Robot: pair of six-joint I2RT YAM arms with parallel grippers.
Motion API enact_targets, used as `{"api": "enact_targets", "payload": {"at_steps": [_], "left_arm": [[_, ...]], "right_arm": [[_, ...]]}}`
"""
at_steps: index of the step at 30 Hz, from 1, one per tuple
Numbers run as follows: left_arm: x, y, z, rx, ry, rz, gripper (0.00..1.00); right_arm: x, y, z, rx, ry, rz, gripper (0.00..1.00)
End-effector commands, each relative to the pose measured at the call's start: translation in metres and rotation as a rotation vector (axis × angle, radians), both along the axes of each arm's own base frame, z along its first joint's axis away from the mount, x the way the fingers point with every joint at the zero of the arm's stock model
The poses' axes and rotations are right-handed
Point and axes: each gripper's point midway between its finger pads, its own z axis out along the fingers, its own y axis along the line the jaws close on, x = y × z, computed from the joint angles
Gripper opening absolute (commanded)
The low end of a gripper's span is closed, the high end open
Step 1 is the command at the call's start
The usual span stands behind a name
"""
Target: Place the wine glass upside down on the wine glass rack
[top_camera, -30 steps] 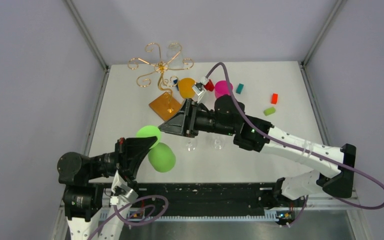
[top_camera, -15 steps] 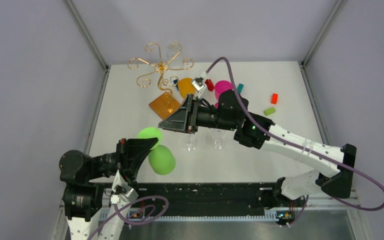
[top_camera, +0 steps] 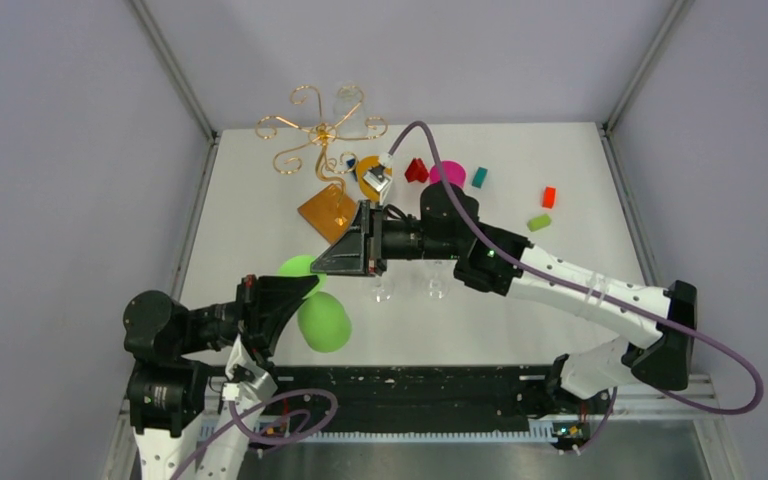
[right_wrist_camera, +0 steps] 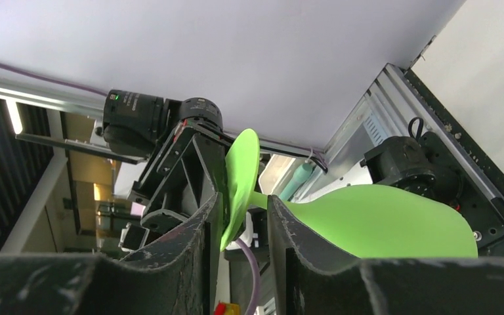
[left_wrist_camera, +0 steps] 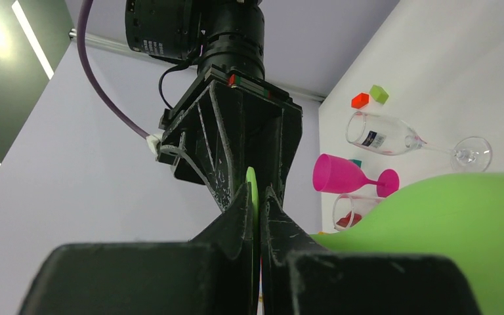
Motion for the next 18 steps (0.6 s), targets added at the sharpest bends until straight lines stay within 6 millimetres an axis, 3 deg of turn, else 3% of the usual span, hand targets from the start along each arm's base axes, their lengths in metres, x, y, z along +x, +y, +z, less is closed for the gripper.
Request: {"api": "enact_targets", "payload": {"at_steps": [1, 8, 11, 13, 16, 18], "left_arm": [[-0.006, -0.004, 0.009, 0.010, -0.010, -0.057, 0.00], [-0.004, -0.003, 0.008, 0.011, -0.010, -0.044, 0.00], [-0.002, -0.003, 0.007, 0.011, -0.004, -0.043, 0.00], [-0.003, -0.004, 0.006, 0.009, 0.012, -0.053, 0.00], [-0.006, -0.006, 0.004, 0.009, 0.035, -0.078, 0.00], [-0.008, -0.007, 0.005, 0.007, 0.044, -0.090, 0.10]], "right_arm": [[-0.003, 0.000, 0.029, 0.075, -0.041, 0.036, 0.29], [-0.007, 0.005, 0.032, 0.081, -0.048, 0.075, 0.26], [-0.008, 0.005, 0.033, 0.079, -0.059, 0.085, 0.15], [-0.010, 0.004, 0.036, 0.090, -0.078, 0.091, 0.01], [-0.008, 0.000, 0.042, 0.102, -0.101, 0.066, 0.00], [-0.005, -0.003, 0.048, 0.113, -0.113, 0.043, 0.00]]}}
